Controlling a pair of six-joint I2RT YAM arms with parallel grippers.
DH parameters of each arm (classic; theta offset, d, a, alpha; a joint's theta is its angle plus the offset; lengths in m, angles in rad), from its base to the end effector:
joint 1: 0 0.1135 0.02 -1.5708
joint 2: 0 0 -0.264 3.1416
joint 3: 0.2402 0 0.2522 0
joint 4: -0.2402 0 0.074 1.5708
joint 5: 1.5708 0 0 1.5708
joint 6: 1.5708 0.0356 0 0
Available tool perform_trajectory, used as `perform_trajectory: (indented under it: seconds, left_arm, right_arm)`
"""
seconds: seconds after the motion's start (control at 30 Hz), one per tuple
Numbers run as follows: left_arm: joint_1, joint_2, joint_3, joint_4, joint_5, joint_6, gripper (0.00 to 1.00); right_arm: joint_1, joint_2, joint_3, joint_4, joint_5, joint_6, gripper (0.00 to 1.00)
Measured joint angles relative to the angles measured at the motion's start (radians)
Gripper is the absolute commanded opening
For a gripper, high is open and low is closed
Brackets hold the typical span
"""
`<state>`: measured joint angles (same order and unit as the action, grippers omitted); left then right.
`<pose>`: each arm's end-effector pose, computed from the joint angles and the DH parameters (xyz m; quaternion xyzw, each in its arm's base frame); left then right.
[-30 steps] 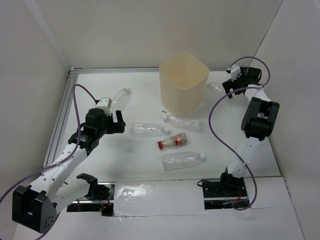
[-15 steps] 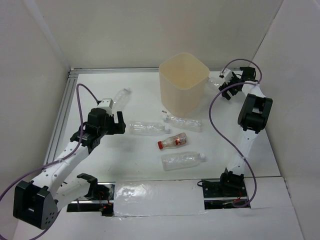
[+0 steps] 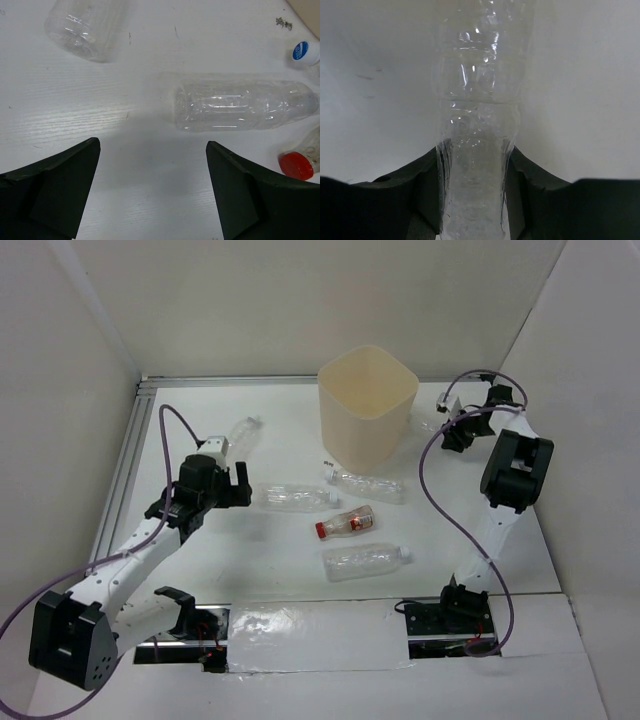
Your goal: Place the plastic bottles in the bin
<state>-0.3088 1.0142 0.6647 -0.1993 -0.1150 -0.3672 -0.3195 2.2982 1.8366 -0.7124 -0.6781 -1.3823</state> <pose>0.2151 -0.0643 0.2531 -0.0535 0.8696 -0.1146 0.4772 0.4636 -0.1298 0.1615 -0.5250 0.7639 0.0752 0.3677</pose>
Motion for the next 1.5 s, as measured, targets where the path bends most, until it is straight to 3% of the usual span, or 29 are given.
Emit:
perform_trajectory:
  seconds: [0.23, 0.4, 0.53, 0.93, 1.17, 1.3, 1.37, 1.5]
  left_arm:
    - [0.009, 0.1, 0.008, 0.021, -0.022, 0.033, 1.0]
    - [0.021, 0.15, 0.044, 0.039, -0.023, 0.065, 1.0]
    - [0.027, 0.169, 0.066, 0.052, -0.029, 0.095, 1.0]
    - [0.093, 0.187, 0.089, 0.055, -0.037, 0.16, 1.0]
    - [0.125, 0.214, 0.125, 0.066, -0.032, 0.185, 1.0]
    - [0.149, 0.249, 0.137, 0.066, -0.023, 0.204, 1.0]
    - [0.159, 0.267, 0.145, 0.069, -0.017, 0.211, 1.0]
    - [0.177, 0.296, 0.16, 0.08, -0.001, 0.231, 1.0]
  right_arm:
    - [-0.095, -0.291, -0.243, 0.078, -0.02, 0.313, 0.25]
    - [-0.104, -0.538, -0.221, 0.233, 0.021, 0.446, 0.25]
    - [-0.056, -0.607, -0.095, 0.271, 0.023, 0.445, 0.26]
    - [0.253, -0.619, 0.025, 0.155, 0.122, -0.053, 0.29]
    - [0.369, -0.619, 0.064, 0.09, 0.186, -0.31, 0.34]
    - [0.403, -0.614, 0.066, 0.031, 0.225, -0.465, 0.49]
    - [0.417, -0.596, 0.089, -0.005, 0.246, -0.512, 0.61]
    - [0.439, -0.552, 0.148, -0.071, 0.294, -0.568, 0.72]
